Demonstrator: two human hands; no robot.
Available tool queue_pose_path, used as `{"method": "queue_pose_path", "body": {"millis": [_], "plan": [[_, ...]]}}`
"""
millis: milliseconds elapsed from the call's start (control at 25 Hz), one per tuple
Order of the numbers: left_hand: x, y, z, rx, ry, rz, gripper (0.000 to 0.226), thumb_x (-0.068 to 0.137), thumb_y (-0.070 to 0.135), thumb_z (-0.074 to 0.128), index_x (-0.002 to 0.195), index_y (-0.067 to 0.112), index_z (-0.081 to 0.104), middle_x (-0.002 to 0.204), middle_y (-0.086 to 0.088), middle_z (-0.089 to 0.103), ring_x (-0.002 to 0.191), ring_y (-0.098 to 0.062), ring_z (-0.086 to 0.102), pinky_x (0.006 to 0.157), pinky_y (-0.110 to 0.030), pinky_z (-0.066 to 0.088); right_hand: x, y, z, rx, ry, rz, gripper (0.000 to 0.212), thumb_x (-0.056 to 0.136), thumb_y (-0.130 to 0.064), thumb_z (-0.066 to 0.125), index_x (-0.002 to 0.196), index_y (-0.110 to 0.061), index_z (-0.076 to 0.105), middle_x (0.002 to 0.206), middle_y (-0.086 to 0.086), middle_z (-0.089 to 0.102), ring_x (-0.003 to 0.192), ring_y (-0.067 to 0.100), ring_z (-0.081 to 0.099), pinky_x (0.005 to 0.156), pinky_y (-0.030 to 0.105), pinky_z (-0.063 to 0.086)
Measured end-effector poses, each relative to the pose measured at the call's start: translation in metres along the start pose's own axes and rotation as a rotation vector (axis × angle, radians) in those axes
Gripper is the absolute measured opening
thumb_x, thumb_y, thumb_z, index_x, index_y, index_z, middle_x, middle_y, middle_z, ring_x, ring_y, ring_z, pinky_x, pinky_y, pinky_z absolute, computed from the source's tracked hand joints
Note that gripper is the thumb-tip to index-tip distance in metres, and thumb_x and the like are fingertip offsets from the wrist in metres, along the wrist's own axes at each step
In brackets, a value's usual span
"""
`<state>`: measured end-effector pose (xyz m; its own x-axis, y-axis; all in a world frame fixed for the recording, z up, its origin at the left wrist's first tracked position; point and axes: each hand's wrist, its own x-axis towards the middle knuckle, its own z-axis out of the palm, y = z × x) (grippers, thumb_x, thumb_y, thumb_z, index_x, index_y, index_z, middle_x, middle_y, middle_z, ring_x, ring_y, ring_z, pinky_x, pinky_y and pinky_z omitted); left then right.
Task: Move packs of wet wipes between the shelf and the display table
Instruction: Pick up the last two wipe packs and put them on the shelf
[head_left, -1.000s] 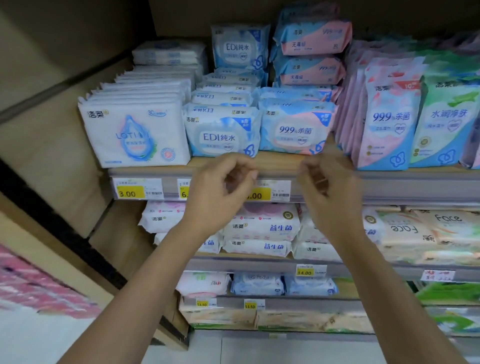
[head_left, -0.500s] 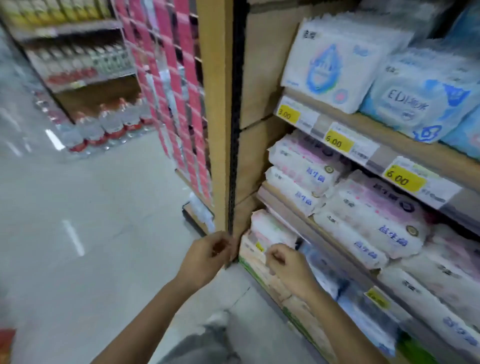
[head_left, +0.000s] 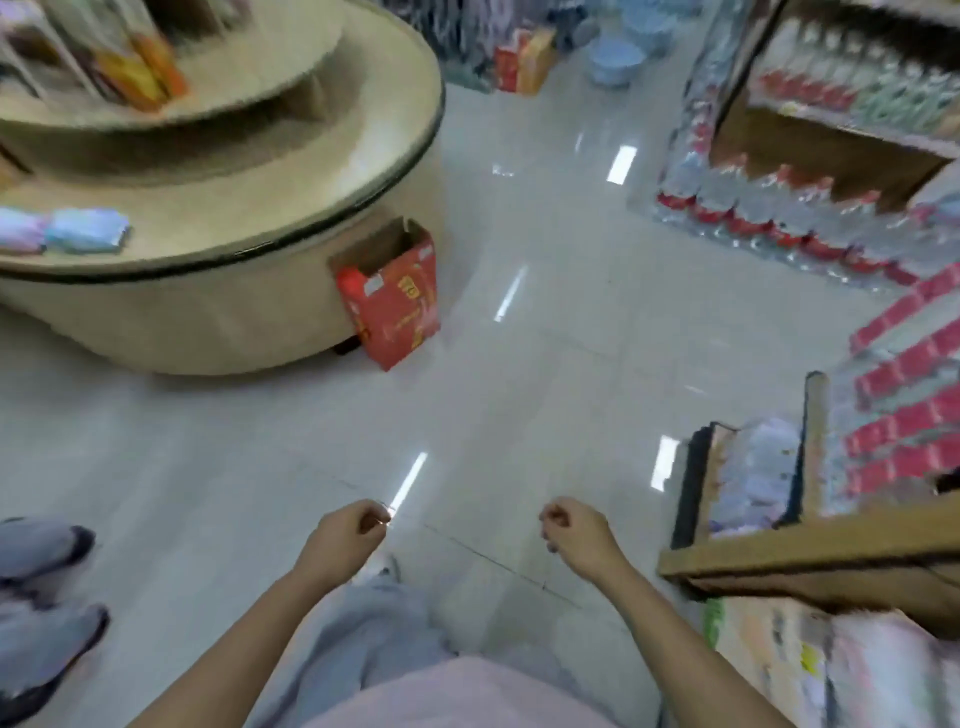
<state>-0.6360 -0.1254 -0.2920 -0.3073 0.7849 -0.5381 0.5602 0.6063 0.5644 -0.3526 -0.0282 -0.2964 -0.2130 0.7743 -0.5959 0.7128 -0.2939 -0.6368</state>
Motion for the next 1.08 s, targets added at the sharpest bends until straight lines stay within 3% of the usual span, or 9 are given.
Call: {"method": "queue_pose_path", "body": {"millis": [120,280,480,680,840,1080], "plan": [[-0.009,-0.062,-0.036,-0.133,0.092,-0.143,0.015,0.086,0.013,0.061,0.083,0.028,0.063,0.080,0.003,0.067,0.080,-0.018,0.065,0.071,-0.025,0.049,0.031,-0.079,0.036,-0.107,-0.105,-0.121,0.013,0.089,-0.008,0.052,0.085,-0.018,0.060,0.082,0.005,0.064,0.080,0.026,0.064,0.079,0.038,0.054],[-0.005,-0.140,-0.090,-0.279,0.144,-0.278,0.019,0.088,0.008,0.060,0.081,0.026,0.059,0.083,-0.002,0.067,0.073,-0.014,0.062,0.057,-0.008,0.043,0.074,-0.171,0.100,-0.161,-0.175,-0.186,0.011,0.090,-0.006,0.052,0.092,-0.011,0.062,0.085,0.007,0.064,0.072,0.020,0.061,0.065,0.027,0.051],[0.030,-0.206,-0.180,-0.379,0.239,-0.349,0.011,0.091,0.012,0.058,0.089,0.023,0.061,0.084,-0.001,0.066,0.075,-0.012,0.060,0.059,-0.013,0.040,0.122,-0.244,0.172,-0.234,-0.224,-0.162,0.014,0.090,-0.001,0.050,0.096,-0.004,0.062,0.087,0.012,0.065,0.067,0.017,0.059,0.052,0.012,0.043],[0.084,-0.239,-0.270,-0.390,0.314,-0.361,0.009,0.090,0.015,0.058,0.093,0.022,0.062,0.080,0.003,0.064,0.074,-0.009,0.059,0.057,-0.014,0.037,0.166,-0.290,0.216,-0.279,-0.247,-0.073,0.013,0.088,-0.002,0.051,0.094,-0.006,0.062,0.087,0.014,0.067,0.065,0.019,0.061,0.056,0.021,0.044],[0.144,-0.262,-0.329,-0.482,0.374,-0.397,0.010,0.089,0.015,0.060,0.089,0.024,0.062,0.084,-0.002,0.066,0.077,-0.011,0.061,0.061,-0.017,0.042,0.224,-0.337,0.248,-0.338,-0.300,-0.042,0.012,0.087,0.000,0.051,0.093,-0.001,0.062,0.084,0.013,0.064,0.066,0.020,0.058,0.053,0.019,0.042],[0.224,-0.302,-0.404,-0.630,0.395,-0.545,0.017,0.088,0.010,0.059,0.082,0.026,0.062,0.082,-0.002,0.066,0.074,-0.014,0.061,0.060,-0.021,0.044,0.336,-0.469,0.307,-0.467,-0.394,-0.108,0.013,0.088,-0.002,0.048,0.092,-0.001,0.060,0.087,0.013,0.064,0.065,0.017,0.057,0.054,0.019,0.042]]}}
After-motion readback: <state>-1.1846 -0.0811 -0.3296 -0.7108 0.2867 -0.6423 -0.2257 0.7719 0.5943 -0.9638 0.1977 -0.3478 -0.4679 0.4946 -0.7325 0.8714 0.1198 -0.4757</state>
